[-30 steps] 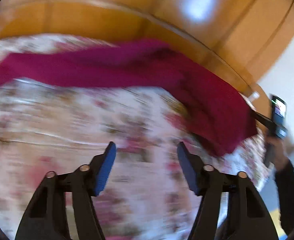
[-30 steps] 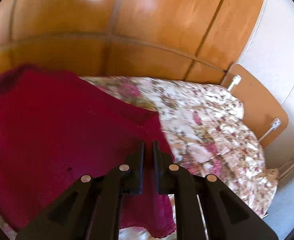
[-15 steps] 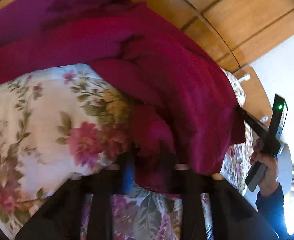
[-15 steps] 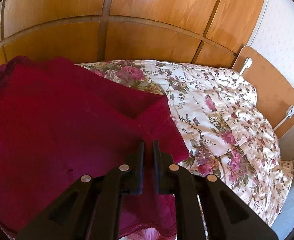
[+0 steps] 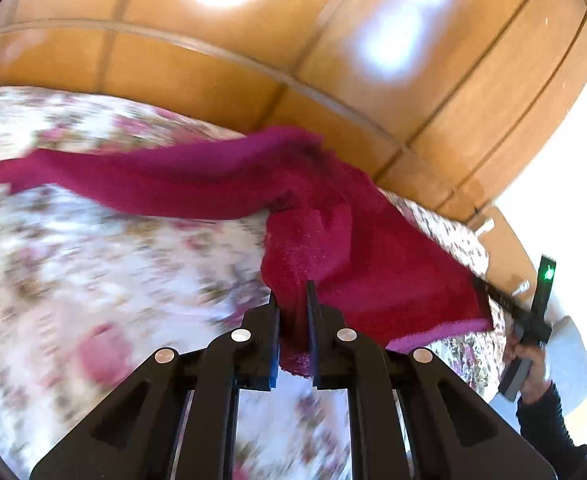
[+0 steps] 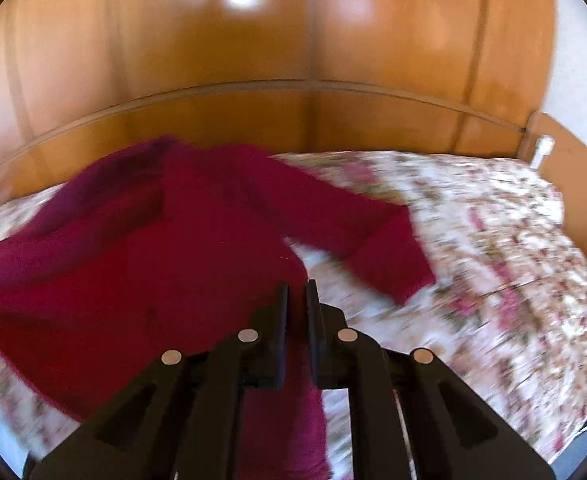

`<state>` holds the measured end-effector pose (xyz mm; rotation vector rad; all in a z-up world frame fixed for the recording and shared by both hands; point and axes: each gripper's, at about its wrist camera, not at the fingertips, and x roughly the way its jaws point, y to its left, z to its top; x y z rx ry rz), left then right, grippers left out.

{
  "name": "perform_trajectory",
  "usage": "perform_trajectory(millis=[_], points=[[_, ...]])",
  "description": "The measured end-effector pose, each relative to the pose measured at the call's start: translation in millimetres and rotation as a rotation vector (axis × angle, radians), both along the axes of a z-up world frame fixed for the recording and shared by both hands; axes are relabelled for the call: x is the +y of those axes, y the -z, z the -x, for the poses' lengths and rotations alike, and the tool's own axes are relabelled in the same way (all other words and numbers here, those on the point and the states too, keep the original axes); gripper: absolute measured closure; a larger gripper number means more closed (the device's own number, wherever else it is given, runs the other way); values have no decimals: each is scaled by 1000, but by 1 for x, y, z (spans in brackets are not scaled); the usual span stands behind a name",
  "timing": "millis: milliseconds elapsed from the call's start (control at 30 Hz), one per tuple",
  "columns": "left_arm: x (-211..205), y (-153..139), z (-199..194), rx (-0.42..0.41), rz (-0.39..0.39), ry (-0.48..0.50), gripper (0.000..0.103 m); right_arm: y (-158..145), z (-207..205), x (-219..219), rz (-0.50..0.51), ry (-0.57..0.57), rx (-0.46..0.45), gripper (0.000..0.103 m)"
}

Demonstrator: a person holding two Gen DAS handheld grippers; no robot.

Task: Fold small clothes

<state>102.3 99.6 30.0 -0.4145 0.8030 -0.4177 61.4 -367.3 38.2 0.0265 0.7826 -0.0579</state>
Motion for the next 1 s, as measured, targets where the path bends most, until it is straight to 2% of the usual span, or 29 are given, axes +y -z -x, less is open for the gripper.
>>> perform_trajectory(millis=[133, 233, 300, 333, 400, 433, 467, 500, 567, 600, 667, 700, 767, 900, 933, 967, 1000], points=[[31, 0, 56, -16, -14, -64, 93, 16, 49, 50, -30, -125, 45, 96], [35, 24, 91, 34, -54, -92, 93, 37, 77, 64, -30, -149, 108, 96], [37, 41, 104, 82, -47, -94, 93, 53, 93, 65, -1, -126, 151, 97], [38, 50, 109, 105, -40, -87, 93, 60, 98, 61, 29, -102, 166, 103], [35, 64, 117, 135, -49, -84, 93, 73, 105, 47, 92, -23, 202, 103], [35, 69, 118, 146, -41, -77, 93, 78, 107, 35, 75, 16, 222, 103], [35, 72, 119, 155, -27, -66, 89, 81, 108, 30, 57, 40, 230, 103], [36, 77, 120, 171, -8, -69, 75, 81, 109, 25, 49, 62, 232, 103], [46, 82, 122, 180, 16, -101, 56, 78, 110, 20, 20, 82, 227, 103], [52, 81, 121, 168, 25, -127, 56, 76, 111, 21, -6, 78, 221, 98], [61, 80, 119, 162, 60, -141, 54, 72, 105, 27, -77, 53, 217, 55], [67, 80, 116, 157, 88, -155, 47, 70, 104, 31, -99, 45, 206, 32], [75, 80, 110, 140, 117, -185, 41, 74, 97, 46, -110, 11, 210, 34], [72, 94, 89, 186, 140, -156, 41, 101, 90, 69, -133, -42, 303, 35], [68, 96, 86, 196, 136, -140, 42, 108, 90, 73, -128, -51, 324, 50], [61, 100, 83, 209, 128, -109, 59, 112, 90, 79, -120, -65, 332, 58], [52, 105, 81, 228, 106, -67, 84, 112, 92, 82, -107, -75, 321, 73]])
